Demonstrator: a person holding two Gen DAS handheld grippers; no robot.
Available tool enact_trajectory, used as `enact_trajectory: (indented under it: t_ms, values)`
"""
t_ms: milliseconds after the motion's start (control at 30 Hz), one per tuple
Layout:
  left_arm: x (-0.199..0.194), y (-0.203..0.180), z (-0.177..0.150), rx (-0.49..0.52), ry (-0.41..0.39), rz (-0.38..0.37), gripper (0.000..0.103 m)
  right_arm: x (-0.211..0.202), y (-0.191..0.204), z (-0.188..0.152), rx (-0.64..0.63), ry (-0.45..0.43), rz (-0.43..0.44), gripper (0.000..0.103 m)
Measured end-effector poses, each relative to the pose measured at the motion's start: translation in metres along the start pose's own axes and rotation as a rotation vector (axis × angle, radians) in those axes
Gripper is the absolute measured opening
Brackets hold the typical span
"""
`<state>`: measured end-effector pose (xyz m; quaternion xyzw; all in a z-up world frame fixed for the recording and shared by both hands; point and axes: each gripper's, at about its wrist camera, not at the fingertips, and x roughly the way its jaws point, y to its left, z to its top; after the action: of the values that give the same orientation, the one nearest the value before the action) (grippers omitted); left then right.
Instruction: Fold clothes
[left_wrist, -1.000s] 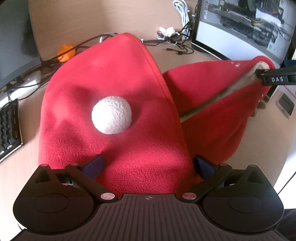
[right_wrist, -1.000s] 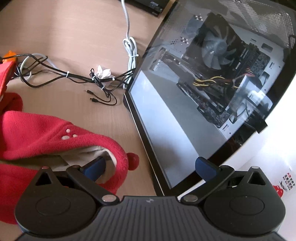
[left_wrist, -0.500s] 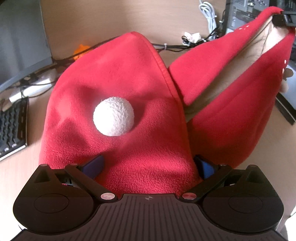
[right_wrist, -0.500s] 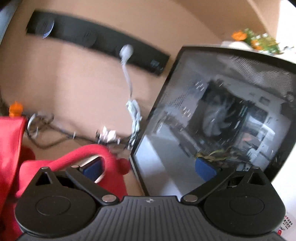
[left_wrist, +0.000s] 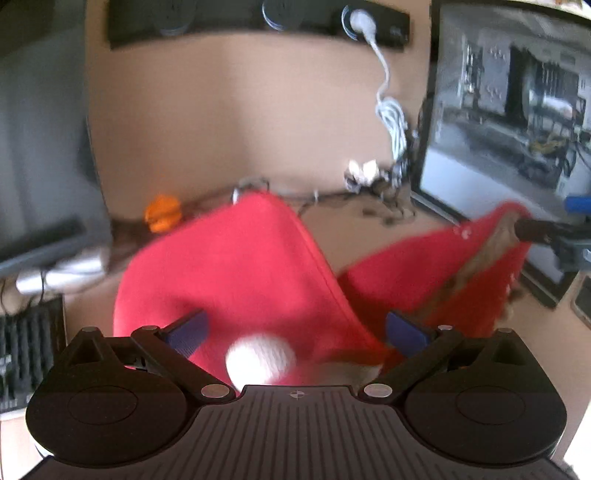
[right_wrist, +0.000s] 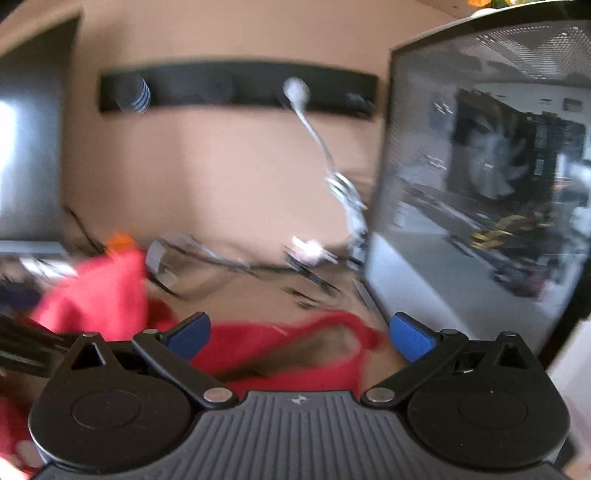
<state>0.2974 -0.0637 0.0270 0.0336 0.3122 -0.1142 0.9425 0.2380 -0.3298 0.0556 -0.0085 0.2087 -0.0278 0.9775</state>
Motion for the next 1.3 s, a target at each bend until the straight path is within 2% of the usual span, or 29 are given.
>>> enact_trajectory:
  t_ms: [33, 167, 233, 267, 333, 367, 400, 433, 533, 600, 667, 767, 833, 933, 1033, 1133, 1233, 1300]
  values:
    - [0.009, 0.004, 0.002, -0.022, 0.009, 0.019, 0.103, 0.005, 0.003, 0.002, 0.008, -0.011, 0.029, 0.103]
    - [0.057, 0.019, -0.003, -0.105, 0.102, 0.067, 0.103, 0.064, 0.019, 0.004, -0.013, 0.122, 0.152, 0.103]
    - [0.062, 0.02, -0.005, -0.104, 0.119, 0.062, 0.103, 0.105, 0.024, -0.007, -0.009, 0.205, 0.208, 0.103]
    - [0.061, 0.019, -0.004, -0.1, 0.118, 0.061, 0.103, 0.121, 0.027, -0.014, -0.018, 0.239, 0.207, 0.103]
    - [0.05, 0.026, 0.004, -0.175, 0.154, -0.019, 0.103, 0.153, 0.033, -0.027, -0.038, 0.304, 0.195, 0.103]
    - [0.038, 0.032, 0.011, -0.226, 0.144, -0.074, 0.103, 0.166, 0.037, -0.033, -0.056, 0.315, 0.187, 0.103]
    - [0.023, 0.038, 0.02, -0.28, 0.115, -0.134, 0.103, 0.171, 0.042, -0.037, -0.082, 0.303, 0.178, 0.103]
    - [0.008, 0.041, 0.031, -0.297, 0.081, -0.149, 0.103, 0.176, 0.046, -0.04, -0.109, 0.289, 0.168, 0.103]
    - [-0.013, 0.043, 0.055, -0.22, 0.017, -0.033, 0.103, 0.186, 0.056, -0.049, -0.167, 0.227, 0.134, 0.103]
    - [-0.003, 0.044, 0.06, -0.203, 0.037, 0.024, 0.103, 0.188, 0.056, -0.051, -0.177, 0.2, 0.115, 0.103]
    - [0.021, 0.045, 0.056, -0.219, 0.093, 0.056, 0.103, 0.185, 0.056, -0.053, -0.177, 0.175, 0.094, 0.103]
    - [0.068, 0.041, 0.03, -0.229, 0.201, 0.075, 0.103, 0.176, 0.058, -0.06, -0.228, 0.132, 0.057, 0.103]
    - [0.088, 0.032, 0.016, -0.193, 0.217, 0.097, 0.103, 0.167, 0.061, -0.068, -0.29, 0.087, 0.015, 0.103]
    - [0.093, 0.017, 0.005, -0.097, 0.13, 0.125, 0.103, 0.161, 0.067, -0.076, -0.375, 0.046, -0.054, 0.103]
    - [0.091, 0.014, -0.003, -0.088, 0.078, 0.131, 0.103, 0.159, 0.073, -0.08, -0.458, 0.016, -0.087, 0.103]
    - [0.086, 0.017, -0.005, -0.107, 0.062, 0.118, 0.103, 0.155, 0.087, -0.09, -0.567, -0.03, -0.169, 0.103]
    - [0.084, 0.018, -0.005, -0.106, 0.061, 0.122, 0.103, 0.148, 0.11, -0.108, -0.724, -0.153, -0.299, 0.103]
    - [0.084, 0.015, -0.005, -0.093, 0.064, 0.134, 0.103, 0.147, 0.118, -0.118, -0.797, -0.232, -0.354, 0.103]
